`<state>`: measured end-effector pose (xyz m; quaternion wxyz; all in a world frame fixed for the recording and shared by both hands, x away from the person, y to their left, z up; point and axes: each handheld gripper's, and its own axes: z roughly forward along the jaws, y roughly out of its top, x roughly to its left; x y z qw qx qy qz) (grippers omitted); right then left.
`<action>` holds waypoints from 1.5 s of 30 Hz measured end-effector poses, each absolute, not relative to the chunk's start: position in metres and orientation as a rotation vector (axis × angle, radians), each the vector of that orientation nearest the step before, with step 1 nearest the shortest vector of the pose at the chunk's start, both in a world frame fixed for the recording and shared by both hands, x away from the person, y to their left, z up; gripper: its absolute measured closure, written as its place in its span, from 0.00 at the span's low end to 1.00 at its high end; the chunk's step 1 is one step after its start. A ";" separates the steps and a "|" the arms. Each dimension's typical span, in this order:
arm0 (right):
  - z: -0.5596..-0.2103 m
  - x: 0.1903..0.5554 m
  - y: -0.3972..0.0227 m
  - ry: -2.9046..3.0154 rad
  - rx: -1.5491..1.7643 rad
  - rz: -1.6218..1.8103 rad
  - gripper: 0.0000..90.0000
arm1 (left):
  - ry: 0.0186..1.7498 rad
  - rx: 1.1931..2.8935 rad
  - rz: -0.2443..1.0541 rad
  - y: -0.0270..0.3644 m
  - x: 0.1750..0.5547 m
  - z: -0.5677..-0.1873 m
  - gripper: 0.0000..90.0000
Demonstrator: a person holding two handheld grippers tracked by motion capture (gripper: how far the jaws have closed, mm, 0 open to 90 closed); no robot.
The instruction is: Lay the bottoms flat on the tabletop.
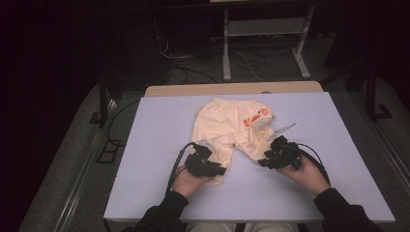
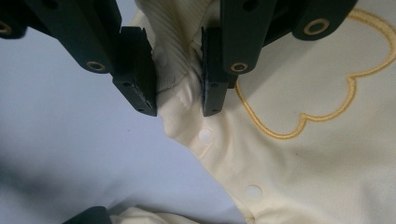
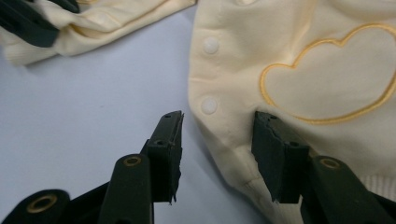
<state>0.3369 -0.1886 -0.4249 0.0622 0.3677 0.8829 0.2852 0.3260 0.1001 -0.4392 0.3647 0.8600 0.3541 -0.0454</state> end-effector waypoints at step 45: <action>-0.423 0.339 -0.172 3.004 1.584 0.929 0.82 | 0.809 2.280 -0.198 0.108 0.321 -0.421 0.76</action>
